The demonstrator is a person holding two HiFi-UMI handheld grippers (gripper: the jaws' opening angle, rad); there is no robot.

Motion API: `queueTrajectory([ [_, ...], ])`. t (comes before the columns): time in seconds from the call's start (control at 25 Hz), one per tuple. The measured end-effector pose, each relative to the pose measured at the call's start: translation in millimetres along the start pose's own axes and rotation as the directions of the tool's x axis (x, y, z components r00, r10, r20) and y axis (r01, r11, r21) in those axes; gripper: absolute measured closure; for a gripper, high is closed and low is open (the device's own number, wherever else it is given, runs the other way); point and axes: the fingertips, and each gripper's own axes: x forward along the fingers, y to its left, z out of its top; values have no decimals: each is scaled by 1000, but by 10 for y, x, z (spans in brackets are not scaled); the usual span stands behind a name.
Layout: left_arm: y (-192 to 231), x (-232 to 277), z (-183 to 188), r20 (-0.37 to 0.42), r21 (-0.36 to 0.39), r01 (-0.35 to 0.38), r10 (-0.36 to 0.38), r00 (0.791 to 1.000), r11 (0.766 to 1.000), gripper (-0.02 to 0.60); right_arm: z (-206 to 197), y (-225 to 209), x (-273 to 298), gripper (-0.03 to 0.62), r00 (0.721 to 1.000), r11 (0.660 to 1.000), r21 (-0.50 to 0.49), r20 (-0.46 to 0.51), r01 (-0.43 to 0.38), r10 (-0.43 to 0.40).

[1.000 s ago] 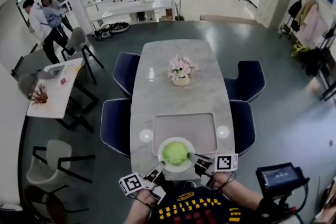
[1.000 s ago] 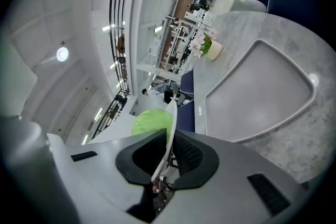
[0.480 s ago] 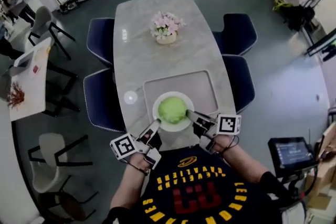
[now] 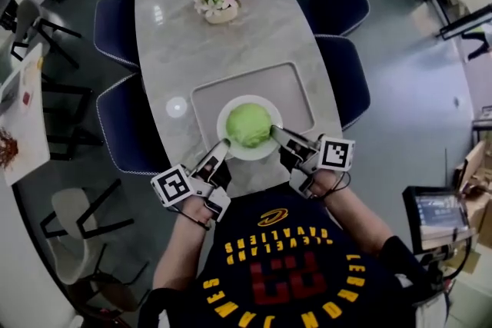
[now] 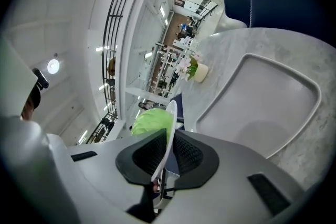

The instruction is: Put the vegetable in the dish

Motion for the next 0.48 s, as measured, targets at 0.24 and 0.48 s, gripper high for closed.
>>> queueTrajectory([
  [0.24, 155, 267, -45, 16, 21, -39, 38, 999, 999, 568, 123, -340, -11, 565, 1000, 1000, 19, -25, -16, 17],
  [0.48, 401, 363, -60, 32, 34, -66, 64, 997, 997, 568, 116, -609, 54, 565, 998, 999, 33, -56, -23, 25],
])
